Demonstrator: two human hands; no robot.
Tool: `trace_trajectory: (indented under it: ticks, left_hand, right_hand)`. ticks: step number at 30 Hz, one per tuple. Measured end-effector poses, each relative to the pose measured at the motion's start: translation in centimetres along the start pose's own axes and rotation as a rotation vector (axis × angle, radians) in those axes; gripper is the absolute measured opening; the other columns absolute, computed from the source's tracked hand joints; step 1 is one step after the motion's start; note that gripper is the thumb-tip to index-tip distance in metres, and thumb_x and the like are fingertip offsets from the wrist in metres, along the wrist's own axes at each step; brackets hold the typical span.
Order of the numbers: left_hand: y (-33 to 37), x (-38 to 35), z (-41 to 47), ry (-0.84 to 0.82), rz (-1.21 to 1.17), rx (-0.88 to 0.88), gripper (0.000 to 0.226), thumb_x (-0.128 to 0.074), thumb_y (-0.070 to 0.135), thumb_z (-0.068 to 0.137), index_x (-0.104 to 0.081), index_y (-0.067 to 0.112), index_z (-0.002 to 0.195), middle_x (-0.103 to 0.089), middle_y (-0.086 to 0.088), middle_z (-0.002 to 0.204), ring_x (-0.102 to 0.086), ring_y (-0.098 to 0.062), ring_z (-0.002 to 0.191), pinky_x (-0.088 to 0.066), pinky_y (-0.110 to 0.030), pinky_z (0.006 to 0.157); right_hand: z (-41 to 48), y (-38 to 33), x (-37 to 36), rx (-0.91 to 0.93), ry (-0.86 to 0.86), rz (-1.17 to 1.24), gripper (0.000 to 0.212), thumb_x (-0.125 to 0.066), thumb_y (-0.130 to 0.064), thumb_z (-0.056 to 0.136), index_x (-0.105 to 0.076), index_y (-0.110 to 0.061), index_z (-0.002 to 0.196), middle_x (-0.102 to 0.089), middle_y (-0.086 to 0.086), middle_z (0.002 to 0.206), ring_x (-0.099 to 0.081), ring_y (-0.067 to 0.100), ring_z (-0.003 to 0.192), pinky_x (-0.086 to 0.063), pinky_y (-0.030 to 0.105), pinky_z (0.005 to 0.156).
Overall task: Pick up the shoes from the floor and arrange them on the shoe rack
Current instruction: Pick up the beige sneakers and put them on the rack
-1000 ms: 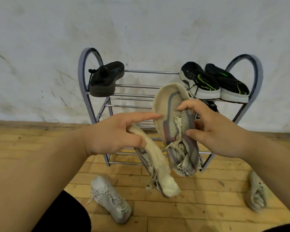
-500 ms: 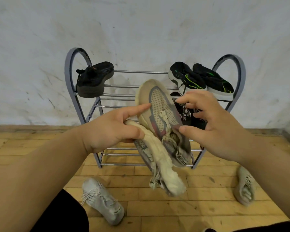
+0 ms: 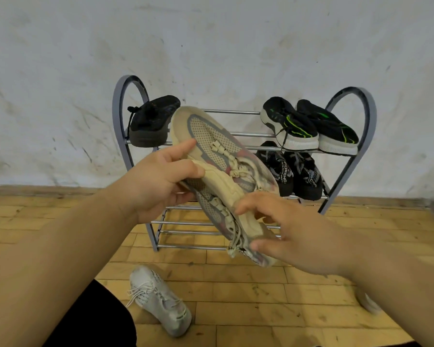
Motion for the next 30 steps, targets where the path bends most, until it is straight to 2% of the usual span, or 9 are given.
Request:
trace_trajectory:
  ticks: [4, 8, 11, 15, 17, 20, 24, 27, 30]
  left_hand:
    - [0.6, 0.9, -0.4, 0.038, -0.018, -0.014, 0.064, -0.061, 0.004, 0.095, -0.047, 0.033, 0.15, -0.075, 0.001, 0.109, -0.071, -0.017, 0.086, -0.059, -0.035, 0.075]
    - [0.8, 1.7, -0.9, 0.028, -0.003, -0.019, 0.065, -0.067, 0.011, 0.092, -0.047, 0.033, 0.15, -0.075, -0.001, 0.116, -0.074, -0.02, 0.089, -0.06, -0.036, 0.077]
    - [0.9, 2.4, -1.4, 0.022, 0.041, -0.033, 0.07, -0.075, 0.032, 0.08, -0.051, 0.037, 0.146, -0.074, 0.003, 0.119, -0.075, -0.025, 0.1, -0.056, -0.048, 0.096]
    - [1.0, 3.7, -1.7, 0.08, 0.187, -0.091, 0.084, -0.082, 0.043, 0.068, -0.049, 0.045, 0.146, -0.067, 0.008, 0.13, -0.069, -0.021, 0.112, -0.049, -0.053, 0.103]
    - [0.9, 4.2, -1.8, 0.137, 0.325, -0.158, 0.081, -0.087, 0.034, 0.075, -0.049, 0.048, 0.145, -0.06, 0.014, 0.135, -0.066, -0.016, 0.115, -0.054, -0.044, 0.099]
    - [0.9, 4.4, -2.1, 0.138, 0.451, -0.256, 0.089, -0.083, 0.006, 0.081, -0.043, 0.045, 0.151, -0.059, 0.004, 0.138, -0.072, -0.015, 0.106, -0.059, -0.023, 0.086]
    - [1.0, 3.5, -2.4, 0.088, 0.273, -0.285, 0.088, -0.074, -0.011, 0.084, -0.048, 0.05, 0.141, -0.07, 0.003, 0.126, -0.076, -0.023, 0.099, -0.062, -0.044, 0.083]
    - [1.4, 2.4, -2.5, 0.043, 0.063, -0.27, 0.086, -0.066, -0.016, 0.088, -0.046, 0.046, 0.144, -0.073, 0.009, 0.116, -0.076, -0.026, 0.099, -0.063, -0.047, 0.078]
    - [1.9, 1.9, -2.4, 0.083, -0.072, -0.268, 0.087, -0.061, -0.017, 0.089, -0.045, 0.044, 0.148, -0.066, 0.004, 0.123, -0.074, -0.025, 0.1, -0.063, -0.049, 0.079]
  right_hand:
    - [0.4, -0.8, -1.6, 0.042, 0.129, -0.154, 0.059, -0.072, -0.022, 0.093, -0.04, -0.046, 0.137, -0.034, -0.03, 0.146, -0.046, -0.011, 0.12, -0.045, 0.018, 0.09]
    - [0.8, -1.3, -1.9, 0.033, 0.181, -0.108, 0.056, -0.069, -0.013, 0.094, -0.045, -0.043, 0.135, -0.039, -0.038, 0.133, -0.047, -0.023, 0.101, -0.04, 0.003, 0.076]
    - [0.6, -0.9, -0.6, -0.046, 0.207, 0.049, 0.056, -0.066, -0.013, 0.098, -0.047, -0.051, 0.135, -0.053, -0.031, 0.137, -0.056, -0.006, 0.122, -0.055, 0.022, 0.092]
    - [-0.4, -1.1, 1.4, -0.164, 0.202, 0.452, 0.059, -0.06, 0.003, 0.099, -0.055, -0.043, 0.135, -0.066, -0.022, 0.128, -0.066, 0.002, 0.115, -0.061, 0.024, 0.08]
    - [-0.6, -0.7, 2.4, -0.189, 0.307, 0.553, 0.062, -0.058, 0.007, 0.098, -0.055, -0.041, 0.137, -0.067, -0.021, 0.13, -0.07, 0.01, 0.111, -0.063, 0.031, 0.08]
    - [-0.6, 0.2, 3.2, -0.227, 0.468, 0.612, 0.062, -0.059, 0.002, 0.099, -0.054, -0.046, 0.138, -0.065, -0.017, 0.136, -0.07, 0.016, 0.114, -0.061, 0.043, 0.087]
    - [-0.1, 0.3, 2.7, -0.258, 0.582, 0.716, 0.059, -0.057, 0.002, 0.101, -0.053, -0.042, 0.14, -0.068, -0.016, 0.131, -0.072, 0.017, 0.11, -0.061, 0.044, 0.083]
    - [0.6, 0.1, 2.5, -0.271, 0.629, 0.836, 0.056, -0.054, 0.0, 0.103, -0.05, -0.036, 0.145, -0.069, -0.01, 0.131, -0.073, 0.019, 0.11, -0.062, 0.042, 0.079]
    - [1.0, -0.5, 2.5, -0.256, 0.634, 0.94, 0.056, -0.05, 0.003, 0.104, -0.049, -0.032, 0.147, -0.071, -0.007, 0.13, -0.074, 0.02, 0.109, -0.062, 0.038, 0.075]
Point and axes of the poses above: each hand's wrist, its own z-axis towards the middle knuckle, its own x-axis out of the back of the hand, y = z × x, the point moved 2 cm from there along z, towards the middle knuckle
